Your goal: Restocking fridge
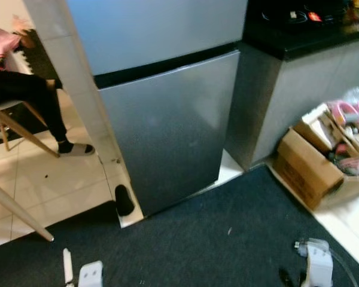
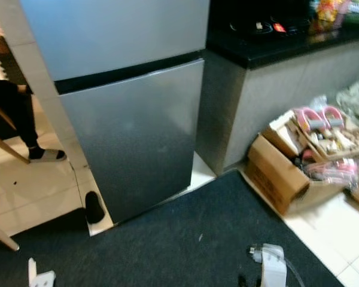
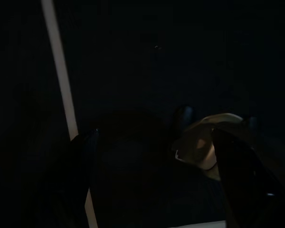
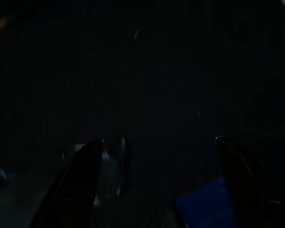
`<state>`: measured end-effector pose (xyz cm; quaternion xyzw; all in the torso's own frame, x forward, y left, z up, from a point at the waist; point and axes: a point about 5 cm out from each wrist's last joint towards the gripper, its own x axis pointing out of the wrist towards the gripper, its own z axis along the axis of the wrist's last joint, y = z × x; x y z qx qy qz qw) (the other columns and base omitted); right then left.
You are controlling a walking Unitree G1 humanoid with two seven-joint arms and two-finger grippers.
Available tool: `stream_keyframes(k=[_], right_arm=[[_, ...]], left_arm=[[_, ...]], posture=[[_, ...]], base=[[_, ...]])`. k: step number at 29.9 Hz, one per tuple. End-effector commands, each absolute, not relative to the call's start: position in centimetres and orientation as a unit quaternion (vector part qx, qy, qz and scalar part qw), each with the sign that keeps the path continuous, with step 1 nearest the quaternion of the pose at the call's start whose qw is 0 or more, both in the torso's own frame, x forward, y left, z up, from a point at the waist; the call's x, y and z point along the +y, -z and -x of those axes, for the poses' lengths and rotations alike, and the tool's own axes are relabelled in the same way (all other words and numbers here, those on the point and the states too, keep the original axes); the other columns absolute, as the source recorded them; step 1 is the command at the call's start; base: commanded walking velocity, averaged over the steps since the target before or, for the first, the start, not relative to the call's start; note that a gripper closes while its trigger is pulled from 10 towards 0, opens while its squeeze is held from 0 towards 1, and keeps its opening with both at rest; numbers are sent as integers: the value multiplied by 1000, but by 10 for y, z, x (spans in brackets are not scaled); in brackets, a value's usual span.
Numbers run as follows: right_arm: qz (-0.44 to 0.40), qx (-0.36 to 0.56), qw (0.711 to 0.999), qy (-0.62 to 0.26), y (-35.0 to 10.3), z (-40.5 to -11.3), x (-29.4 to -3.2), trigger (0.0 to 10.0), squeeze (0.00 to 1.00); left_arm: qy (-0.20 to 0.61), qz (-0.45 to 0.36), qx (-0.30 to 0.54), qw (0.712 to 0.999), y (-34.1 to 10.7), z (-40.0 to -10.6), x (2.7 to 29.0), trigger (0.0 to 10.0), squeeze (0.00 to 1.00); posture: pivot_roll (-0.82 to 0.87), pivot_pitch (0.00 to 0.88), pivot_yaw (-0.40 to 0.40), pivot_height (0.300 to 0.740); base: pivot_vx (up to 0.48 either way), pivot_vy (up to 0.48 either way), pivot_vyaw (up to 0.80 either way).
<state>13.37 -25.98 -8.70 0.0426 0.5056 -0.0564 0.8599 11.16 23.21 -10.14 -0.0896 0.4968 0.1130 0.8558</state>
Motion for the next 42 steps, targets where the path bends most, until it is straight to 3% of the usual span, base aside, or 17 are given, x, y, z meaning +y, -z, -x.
stream_keyframes(k=[1,20,30,42], right_arm=[[-26,519,853,48,90,-127,-257,10000,0],[19,511,860,3,86,-144,-251,10000,0],[48,530,847,-14,89,-140,-248,10000,0],[48,495,867,-16,76,-176,-242,10000,0]], left_arm=[[-115,74,502,854,101,-107,239,10000,0],[-95,72,505,855,105,-108,219,10000,0],[-98,109,499,854,105,-114,212,10000,0],[-103,124,485,860,101,-131,211,10000,0]], posture=[[-36,36,8,740],[-64,33,-4,740],[-45,0,-28,740],[-31,0,-43,740]], base=[[0,0,587],[0,0,601],[0,0,612],[0,0,613]])
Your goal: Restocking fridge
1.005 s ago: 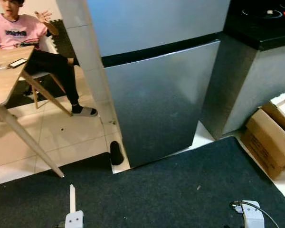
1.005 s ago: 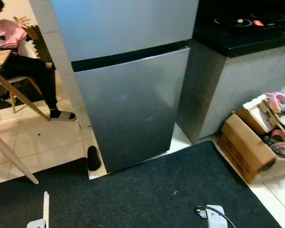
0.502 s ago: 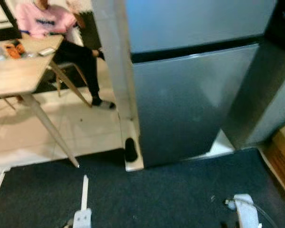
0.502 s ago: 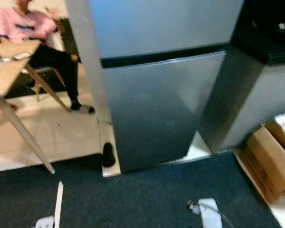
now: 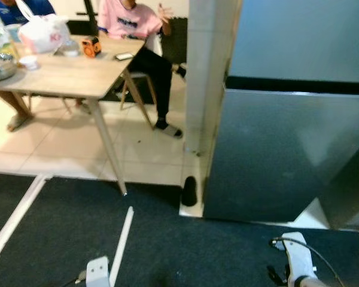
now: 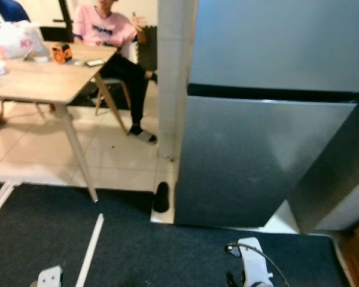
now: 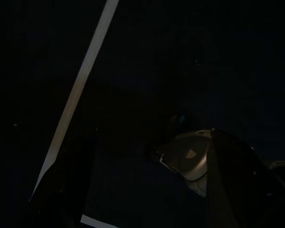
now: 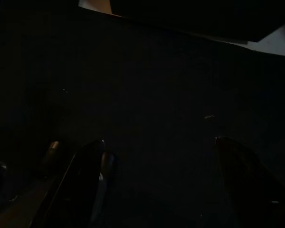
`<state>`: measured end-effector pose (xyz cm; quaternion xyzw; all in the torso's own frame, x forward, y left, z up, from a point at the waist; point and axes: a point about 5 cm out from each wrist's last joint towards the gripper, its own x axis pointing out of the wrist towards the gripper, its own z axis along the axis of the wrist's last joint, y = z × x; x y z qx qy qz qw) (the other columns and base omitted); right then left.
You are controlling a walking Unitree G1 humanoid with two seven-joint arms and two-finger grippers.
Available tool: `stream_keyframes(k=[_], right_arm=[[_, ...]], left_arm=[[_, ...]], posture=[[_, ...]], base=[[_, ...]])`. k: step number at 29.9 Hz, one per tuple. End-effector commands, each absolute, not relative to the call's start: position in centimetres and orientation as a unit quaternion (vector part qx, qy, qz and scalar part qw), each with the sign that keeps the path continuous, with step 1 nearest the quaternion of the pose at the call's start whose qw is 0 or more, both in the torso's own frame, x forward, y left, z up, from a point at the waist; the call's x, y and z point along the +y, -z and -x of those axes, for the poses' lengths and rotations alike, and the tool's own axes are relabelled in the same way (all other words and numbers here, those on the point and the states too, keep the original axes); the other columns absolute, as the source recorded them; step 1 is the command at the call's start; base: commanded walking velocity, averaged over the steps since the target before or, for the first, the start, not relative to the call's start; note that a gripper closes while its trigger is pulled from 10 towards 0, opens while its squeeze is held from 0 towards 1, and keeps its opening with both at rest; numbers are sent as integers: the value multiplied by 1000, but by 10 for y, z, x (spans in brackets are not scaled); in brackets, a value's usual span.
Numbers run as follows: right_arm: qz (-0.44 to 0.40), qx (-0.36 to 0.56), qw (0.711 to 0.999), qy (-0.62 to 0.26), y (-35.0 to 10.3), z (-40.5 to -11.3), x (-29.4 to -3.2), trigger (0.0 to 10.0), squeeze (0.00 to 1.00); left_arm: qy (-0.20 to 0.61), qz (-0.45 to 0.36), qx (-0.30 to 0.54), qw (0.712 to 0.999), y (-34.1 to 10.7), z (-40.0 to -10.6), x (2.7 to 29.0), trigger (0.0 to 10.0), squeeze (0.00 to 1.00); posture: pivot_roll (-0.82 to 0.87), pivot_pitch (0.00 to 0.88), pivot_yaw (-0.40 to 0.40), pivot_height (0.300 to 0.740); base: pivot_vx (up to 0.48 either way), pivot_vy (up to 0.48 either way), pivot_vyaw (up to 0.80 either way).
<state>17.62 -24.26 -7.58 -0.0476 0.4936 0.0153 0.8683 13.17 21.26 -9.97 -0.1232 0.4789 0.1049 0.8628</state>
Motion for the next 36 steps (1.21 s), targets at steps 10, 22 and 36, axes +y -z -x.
stream_keyframes(k=[10,22,36], right_arm=[[51,506,861,-35,81,-172,-232,10000,0],[45,519,853,-15,86,-153,-243,10000,0],[55,521,850,-45,88,-152,-233,10000,0]], left_arm=[[-105,129,493,854,103,-124,208,10000,0],[-108,113,507,847,105,-109,223,10000,0],[-108,125,495,853,104,-113,217,10000,0]], posture=[[-37,0,-30,740],[-60,0,6,740],[-25,0,-13,740]], base=[[0,0,613],[0,0,611],[0,0,611]])
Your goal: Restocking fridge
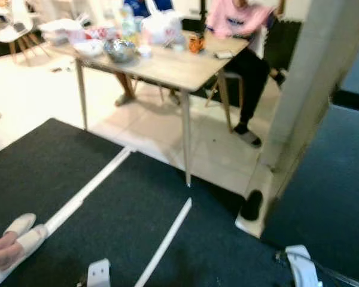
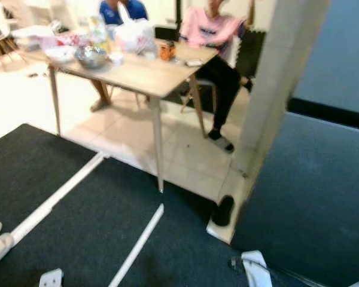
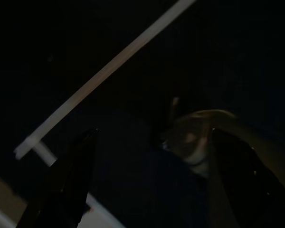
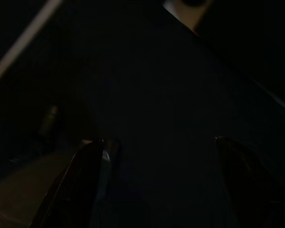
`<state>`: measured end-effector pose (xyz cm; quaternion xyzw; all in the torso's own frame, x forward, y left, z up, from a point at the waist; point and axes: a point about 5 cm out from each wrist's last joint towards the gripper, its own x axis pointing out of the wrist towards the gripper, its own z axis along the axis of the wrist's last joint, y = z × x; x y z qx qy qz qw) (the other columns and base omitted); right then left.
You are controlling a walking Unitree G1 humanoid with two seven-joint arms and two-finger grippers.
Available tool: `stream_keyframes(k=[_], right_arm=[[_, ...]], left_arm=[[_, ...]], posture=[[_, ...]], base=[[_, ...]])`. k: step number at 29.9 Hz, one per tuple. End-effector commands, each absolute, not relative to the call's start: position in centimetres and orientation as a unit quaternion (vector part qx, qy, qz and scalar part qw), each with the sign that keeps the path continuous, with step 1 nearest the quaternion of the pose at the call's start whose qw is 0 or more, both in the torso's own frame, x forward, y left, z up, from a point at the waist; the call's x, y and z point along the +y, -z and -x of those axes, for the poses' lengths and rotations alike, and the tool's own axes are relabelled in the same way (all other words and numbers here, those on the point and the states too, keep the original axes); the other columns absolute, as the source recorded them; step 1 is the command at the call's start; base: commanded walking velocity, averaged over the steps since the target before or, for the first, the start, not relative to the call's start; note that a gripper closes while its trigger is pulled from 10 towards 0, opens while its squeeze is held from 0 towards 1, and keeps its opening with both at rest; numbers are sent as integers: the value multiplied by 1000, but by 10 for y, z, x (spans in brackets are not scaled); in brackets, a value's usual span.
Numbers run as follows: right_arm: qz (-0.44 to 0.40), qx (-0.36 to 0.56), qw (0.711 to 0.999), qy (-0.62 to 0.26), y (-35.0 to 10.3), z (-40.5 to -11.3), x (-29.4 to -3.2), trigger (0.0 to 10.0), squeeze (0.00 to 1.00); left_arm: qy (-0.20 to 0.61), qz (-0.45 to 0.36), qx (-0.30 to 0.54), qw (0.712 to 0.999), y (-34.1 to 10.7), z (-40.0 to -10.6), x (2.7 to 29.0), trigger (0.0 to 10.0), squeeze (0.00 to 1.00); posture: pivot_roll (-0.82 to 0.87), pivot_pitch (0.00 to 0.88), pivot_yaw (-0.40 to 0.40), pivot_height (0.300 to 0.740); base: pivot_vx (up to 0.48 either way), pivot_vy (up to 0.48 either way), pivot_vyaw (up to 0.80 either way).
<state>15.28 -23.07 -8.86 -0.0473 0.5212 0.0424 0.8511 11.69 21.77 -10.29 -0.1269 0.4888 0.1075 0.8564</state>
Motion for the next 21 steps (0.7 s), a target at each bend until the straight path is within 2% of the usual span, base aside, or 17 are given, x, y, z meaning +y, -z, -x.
stream_keyframes(k=[1,14,21], right_arm=[[56,520,851,-48,88,-154,-232,10000,0],[76,519,850,-45,86,-156,-236,10000,0],[74,535,841,-26,90,-145,-239,10000,0]], left_arm=[[-109,124,497,852,105,-112,218,10000,0],[-119,133,499,848,106,-106,217,10000,0],[-122,135,497,849,106,-105,218,10000,0]], posture=[[-26,0,-17,740],[-35,0,-22,740],[-36,0,-15,740]], base=[[0,0,613],[0,0,617],[0,0,0]])
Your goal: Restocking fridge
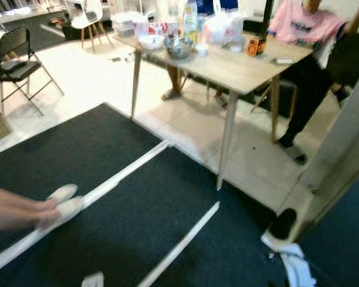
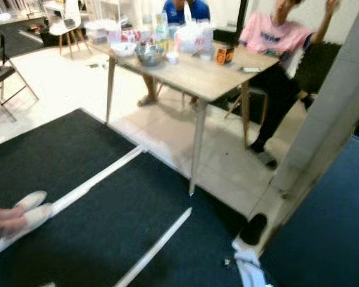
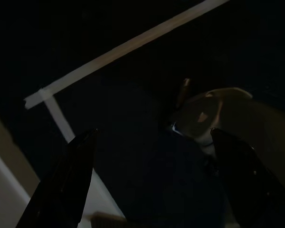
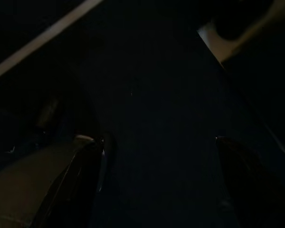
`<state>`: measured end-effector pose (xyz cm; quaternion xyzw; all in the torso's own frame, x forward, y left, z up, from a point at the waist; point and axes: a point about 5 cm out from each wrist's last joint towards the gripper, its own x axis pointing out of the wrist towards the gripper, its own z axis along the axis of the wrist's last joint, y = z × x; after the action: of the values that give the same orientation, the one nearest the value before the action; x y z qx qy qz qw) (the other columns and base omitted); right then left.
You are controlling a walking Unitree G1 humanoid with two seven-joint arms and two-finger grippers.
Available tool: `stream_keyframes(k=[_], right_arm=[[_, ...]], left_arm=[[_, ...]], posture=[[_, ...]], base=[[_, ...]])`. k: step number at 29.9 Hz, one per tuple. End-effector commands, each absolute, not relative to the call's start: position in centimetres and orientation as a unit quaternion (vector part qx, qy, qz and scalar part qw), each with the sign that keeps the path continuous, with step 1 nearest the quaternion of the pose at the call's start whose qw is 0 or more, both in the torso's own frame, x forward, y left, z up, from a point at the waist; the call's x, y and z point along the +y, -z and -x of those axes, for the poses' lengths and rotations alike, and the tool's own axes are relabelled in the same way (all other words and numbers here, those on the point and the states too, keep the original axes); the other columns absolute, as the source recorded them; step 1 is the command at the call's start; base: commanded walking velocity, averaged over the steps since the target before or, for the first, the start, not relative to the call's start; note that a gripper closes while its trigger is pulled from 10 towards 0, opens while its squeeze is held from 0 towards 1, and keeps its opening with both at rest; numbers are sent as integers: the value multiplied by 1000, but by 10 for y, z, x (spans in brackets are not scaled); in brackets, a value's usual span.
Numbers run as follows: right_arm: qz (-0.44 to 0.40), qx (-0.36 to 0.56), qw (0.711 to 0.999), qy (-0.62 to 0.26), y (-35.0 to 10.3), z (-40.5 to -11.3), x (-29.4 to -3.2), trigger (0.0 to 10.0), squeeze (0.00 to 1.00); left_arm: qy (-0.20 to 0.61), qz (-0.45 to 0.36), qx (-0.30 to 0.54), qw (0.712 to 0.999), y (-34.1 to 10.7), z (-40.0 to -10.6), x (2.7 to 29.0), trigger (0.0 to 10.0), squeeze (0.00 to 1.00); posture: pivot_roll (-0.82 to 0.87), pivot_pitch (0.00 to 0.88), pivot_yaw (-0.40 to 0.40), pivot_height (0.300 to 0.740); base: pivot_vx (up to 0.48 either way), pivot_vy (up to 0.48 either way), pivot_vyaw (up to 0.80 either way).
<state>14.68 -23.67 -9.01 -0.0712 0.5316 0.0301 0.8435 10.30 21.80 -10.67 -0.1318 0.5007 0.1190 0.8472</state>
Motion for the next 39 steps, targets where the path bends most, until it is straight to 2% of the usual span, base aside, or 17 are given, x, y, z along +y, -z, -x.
stream_keyframes(k=[1,7,15,22,29,39], right_arm=[[74,535,841,-26,90,-145,-238,10000,0],[67,529,846,-25,90,-147,-237,10000,0],[91,530,842,-52,90,-147,-233,10000,0],[108,538,833,-71,91,-146,-234,10000,0],[101,526,842,-63,90,-149,-233,10000,0],[107,545,831,-43,92,-142,-236,10000,0]], left_arm=[[-121,135,497,849,106,-106,219,10000,0],[-117,139,497,849,106,-107,218,10000,0],[-122,128,505,845,105,-107,222,10000,0],[-123,127,509,842,106,-104,222,10000,0],[-120,128,511,841,107,-104,220,10000,0],[-117,126,513,841,107,-103,221,10000,0]], posture=[[-36,0,-15,740],[-44,0,-7,740],[-38,0,-6,740],[-37,0,-7,740],[-37,0,-7,740],[-34,0,-4,740]], base=[[0,0,0],[0,0,0],[326,0,0],[406,0,739],[401,0,721],[400,0,0]])
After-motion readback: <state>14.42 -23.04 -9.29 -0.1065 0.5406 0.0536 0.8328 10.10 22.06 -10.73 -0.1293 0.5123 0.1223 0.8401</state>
